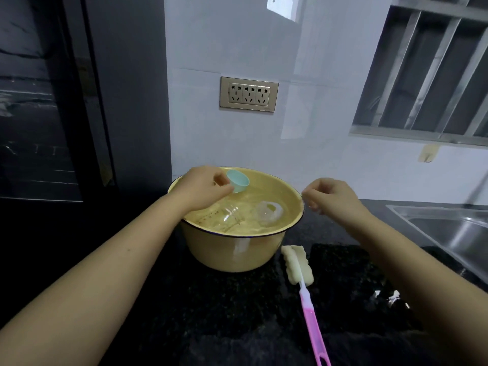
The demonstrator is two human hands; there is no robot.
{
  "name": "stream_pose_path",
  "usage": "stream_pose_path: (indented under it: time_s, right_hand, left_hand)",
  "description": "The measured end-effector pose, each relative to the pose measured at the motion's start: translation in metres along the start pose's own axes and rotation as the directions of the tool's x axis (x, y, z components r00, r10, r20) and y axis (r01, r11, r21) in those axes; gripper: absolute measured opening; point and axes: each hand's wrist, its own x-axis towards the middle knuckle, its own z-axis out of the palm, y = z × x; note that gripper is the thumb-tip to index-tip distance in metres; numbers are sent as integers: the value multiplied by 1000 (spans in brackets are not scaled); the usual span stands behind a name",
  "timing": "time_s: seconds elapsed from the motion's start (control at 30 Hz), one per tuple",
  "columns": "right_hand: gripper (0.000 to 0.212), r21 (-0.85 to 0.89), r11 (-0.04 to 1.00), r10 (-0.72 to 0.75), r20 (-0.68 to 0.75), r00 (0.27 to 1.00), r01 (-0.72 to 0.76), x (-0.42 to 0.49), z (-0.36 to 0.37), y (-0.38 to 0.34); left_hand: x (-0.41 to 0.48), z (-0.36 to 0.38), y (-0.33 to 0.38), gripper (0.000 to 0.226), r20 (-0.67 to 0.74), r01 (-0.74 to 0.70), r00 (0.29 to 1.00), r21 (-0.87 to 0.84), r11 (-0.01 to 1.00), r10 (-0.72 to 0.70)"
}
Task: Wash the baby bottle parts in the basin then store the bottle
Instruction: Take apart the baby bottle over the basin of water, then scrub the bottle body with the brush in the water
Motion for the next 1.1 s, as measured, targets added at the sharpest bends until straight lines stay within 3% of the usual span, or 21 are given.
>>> stream_pose_path:
  time_s: [0.13, 0.27, 0.33, 0.53, 0.73, 0.93, 1.1]
  right_hand:
    - [16, -64, 989, 130, -12, 991, -130, -17, -1, 25]
    - [24, -502, 844, 325, 200, 924, -188, -32, 10, 47]
    - [32, -592, 784, 397, 243, 885, -188, -37, 17, 53]
    - [19, -454, 831, 434, 165, 886, -322, -48, 32, 60]
    - [13, -371, 885, 343, 109, 933, -282, -46, 15, 40]
    - [27, -321, 943, 125, 108, 986, -85, -51, -16, -9]
    - [25, -331, 934, -76, 176, 982, 131, -54, -16, -45]
  left_hand:
    - [-4, -5, 0, 11, -38, -1, 999, -2, 1000, 1]
    - [-12, -8, 7, 11, -60, -23, 998, -28, 999, 21]
    - [-15, -9, 13, 14, -72, -30, 997, -49, 998, 27]
    - [-25, -12, 27, 16, -91, -44, 995, -97, 994, 35]
    - [-37, -9, 40, 9, -50, -68, 997, -221, 973, 58]
    - [-45, 5, 57, 4, 66, -43, 995, -366, 930, 72]
    - [-48, 22, 77, 31, 214, 65, 975, -546, 835, 64]
